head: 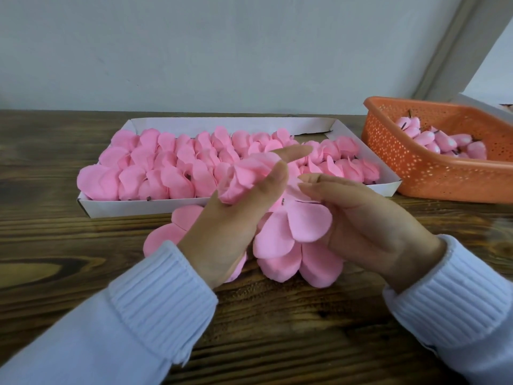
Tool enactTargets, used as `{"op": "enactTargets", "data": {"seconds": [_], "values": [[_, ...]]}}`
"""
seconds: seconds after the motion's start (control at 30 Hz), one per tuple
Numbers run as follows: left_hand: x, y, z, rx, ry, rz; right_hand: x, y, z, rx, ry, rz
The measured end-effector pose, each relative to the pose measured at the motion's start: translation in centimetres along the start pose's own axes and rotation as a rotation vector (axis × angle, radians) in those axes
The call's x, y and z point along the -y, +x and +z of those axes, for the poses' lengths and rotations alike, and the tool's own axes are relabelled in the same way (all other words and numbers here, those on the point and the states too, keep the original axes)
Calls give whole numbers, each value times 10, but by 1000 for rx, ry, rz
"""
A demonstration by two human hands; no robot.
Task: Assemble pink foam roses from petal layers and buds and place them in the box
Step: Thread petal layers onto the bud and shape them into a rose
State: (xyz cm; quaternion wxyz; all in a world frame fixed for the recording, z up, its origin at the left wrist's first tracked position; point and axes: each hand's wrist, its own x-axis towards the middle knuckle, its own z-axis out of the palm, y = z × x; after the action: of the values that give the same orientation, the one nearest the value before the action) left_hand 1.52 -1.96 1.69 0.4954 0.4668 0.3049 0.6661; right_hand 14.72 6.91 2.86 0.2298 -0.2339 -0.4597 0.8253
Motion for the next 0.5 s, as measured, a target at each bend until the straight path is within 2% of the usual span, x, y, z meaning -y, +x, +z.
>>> {"op": "enactTargets", "data": {"seconds": [0.13,0.23,0.3,0.5], "values": [[1,2,-1,-168,116,24,-3,-2,-2,-114,-252,-208],[5,2,-3,-251,132,21,-6,-3,-1,-216,-621,-507],[5,2,-2,-259,147,11,-8,-4,0,-240,-769,-660],[2,-2,2,-185,252,31,-10,-6,5,-297,-873,-786]]}}
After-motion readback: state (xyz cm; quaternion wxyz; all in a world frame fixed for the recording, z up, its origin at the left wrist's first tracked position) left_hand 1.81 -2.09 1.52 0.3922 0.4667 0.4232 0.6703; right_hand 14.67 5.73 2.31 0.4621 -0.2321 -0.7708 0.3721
